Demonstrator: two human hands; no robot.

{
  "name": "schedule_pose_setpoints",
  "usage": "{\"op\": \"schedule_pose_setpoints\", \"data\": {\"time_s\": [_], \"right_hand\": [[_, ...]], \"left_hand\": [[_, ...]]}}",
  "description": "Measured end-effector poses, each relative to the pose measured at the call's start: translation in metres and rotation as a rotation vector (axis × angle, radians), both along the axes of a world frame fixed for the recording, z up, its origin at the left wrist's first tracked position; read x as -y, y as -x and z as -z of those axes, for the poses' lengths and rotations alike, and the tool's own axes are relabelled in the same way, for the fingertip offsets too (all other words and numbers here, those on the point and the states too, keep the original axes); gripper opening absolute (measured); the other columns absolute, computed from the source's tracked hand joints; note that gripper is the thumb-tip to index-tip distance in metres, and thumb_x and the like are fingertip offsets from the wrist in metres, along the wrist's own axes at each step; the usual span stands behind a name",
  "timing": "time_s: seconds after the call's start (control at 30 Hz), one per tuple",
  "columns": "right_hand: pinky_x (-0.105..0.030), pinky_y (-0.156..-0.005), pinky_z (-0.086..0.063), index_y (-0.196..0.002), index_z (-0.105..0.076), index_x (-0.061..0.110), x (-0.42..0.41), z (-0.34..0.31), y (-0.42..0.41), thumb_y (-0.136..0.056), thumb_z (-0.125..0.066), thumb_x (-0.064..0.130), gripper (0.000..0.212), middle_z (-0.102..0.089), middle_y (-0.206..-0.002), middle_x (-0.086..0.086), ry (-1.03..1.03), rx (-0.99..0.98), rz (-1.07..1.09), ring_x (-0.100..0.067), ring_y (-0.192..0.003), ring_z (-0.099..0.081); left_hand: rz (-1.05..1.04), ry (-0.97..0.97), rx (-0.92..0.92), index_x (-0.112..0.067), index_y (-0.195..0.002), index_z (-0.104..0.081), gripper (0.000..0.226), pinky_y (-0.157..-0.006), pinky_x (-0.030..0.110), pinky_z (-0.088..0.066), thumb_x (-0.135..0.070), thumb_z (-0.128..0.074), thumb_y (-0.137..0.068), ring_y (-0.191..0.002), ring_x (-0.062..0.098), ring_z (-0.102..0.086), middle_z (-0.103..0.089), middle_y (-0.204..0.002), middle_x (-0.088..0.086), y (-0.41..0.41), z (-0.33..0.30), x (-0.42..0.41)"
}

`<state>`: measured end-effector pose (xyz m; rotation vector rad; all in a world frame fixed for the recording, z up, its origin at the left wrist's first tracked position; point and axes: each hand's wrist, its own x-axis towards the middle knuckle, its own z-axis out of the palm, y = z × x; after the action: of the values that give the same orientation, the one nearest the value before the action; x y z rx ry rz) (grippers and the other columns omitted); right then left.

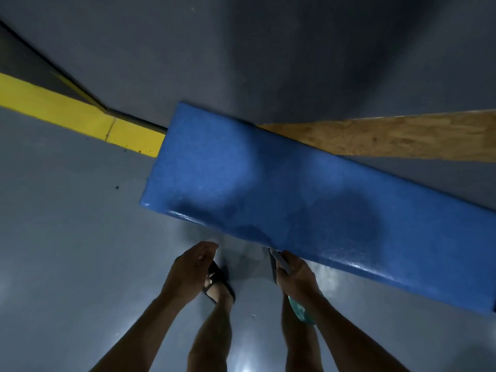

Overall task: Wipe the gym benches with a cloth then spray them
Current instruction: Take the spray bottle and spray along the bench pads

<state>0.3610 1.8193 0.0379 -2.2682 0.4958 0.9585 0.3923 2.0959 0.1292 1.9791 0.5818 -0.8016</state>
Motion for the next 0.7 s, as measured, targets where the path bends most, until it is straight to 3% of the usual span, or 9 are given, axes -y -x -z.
{"op": "schedule_pose_setpoints", "data": {"time_s": [0.13,0.2,0.3,0.43,0.6,0.7], "right_hand": [[-0.031,-0.077,-0.059,-0.109,-0.061,0.03,-0.016,-0.001,0.012,-0.08,-0.052,0.054,0.039,-0.068,-0.095,0.014,-0.038,0.066,-0.09,-0.006,-0.084,-0.067],[-0.032,-0.077,-0.059,-0.108,-0.061,0.029,-0.035,-0.02,0.003,-0.081,-0.056,0.043,0.031,-0.068,-0.096,0.012,-0.038,0.076,-0.108,-0.007,-0.083,-0.066],[-0.033,-0.076,-0.058,-0.105,-0.059,0.031,-0.06,-0.035,-0.015,-0.084,-0.06,0.028,0.021,-0.066,-0.093,0.009,-0.037,0.107,-0.104,-0.009,-0.079,-0.064],[-0.03,-0.079,-0.052,-0.106,-0.059,0.027,-0.088,-0.041,-0.034,-0.088,-0.058,0.029,0.018,-0.065,-0.097,0.007,0.017,0.127,-0.231,-0.012,-0.085,-0.06],[-0.035,-0.08,-0.057,-0.113,-0.055,0.034,-0.109,-0.037,-0.048,-0.081,-0.056,0.047,0.034,-0.064,-0.103,0.006,-0.145,0.096,-0.255,-0.015,-0.093,-0.064],[-0.033,-0.081,-0.054,-0.114,-0.056,0.032,-0.122,-0.033,-0.062,-0.086,-0.055,0.044,0.03,-0.063,-0.104,0.007,-0.152,0.165,-0.358,-0.011,-0.094,-0.062]], "left_hand": [[0.014,0.008,-0.001,-0.034,-0.114,-0.065,0.025,-0.071,0.001,-0.036,-0.027,-0.044,-0.101,-0.095,-0.005,-0.06,-0.065,-0.112,-0.016,-0.002,-0.003,-0.024],[0.014,0.008,0.023,-0.033,-0.116,-0.065,0.026,-0.068,-0.002,-0.037,-0.028,-0.044,-0.102,-0.089,-0.01,-0.058,-0.065,-0.112,-0.016,-0.004,-0.005,-0.034],[0.003,0.0,0.057,-0.032,-0.115,-0.066,0.025,-0.07,-0.004,-0.035,-0.027,-0.045,-0.101,-0.094,-0.005,-0.059,-0.065,-0.111,-0.017,-0.006,-0.004,-0.048],[-0.035,-0.011,0.06,-0.035,-0.111,-0.067,0.023,-0.074,0.001,-0.035,-0.029,-0.047,-0.1,-0.096,-0.002,-0.059,-0.066,-0.109,-0.019,-0.005,-0.002,-0.065],[-0.073,-0.014,0.058,-0.032,-0.111,-0.067,0.023,-0.083,0.015,-0.04,-0.028,-0.047,-0.1,-0.101,0.004,-0.061,-0.067,-0.111,-0.016,0.0,0.001,-0.081],[-0.096,-0.029,0.067,-0.032,-0.112,-0.067,0.023,-0.085,0.015,-0.039,-0.03,-0.047,-0.101,-0.103,0.002,-0.06,-0.067,-0.112,-0.017,0.001,0.003,-0.088]]}}
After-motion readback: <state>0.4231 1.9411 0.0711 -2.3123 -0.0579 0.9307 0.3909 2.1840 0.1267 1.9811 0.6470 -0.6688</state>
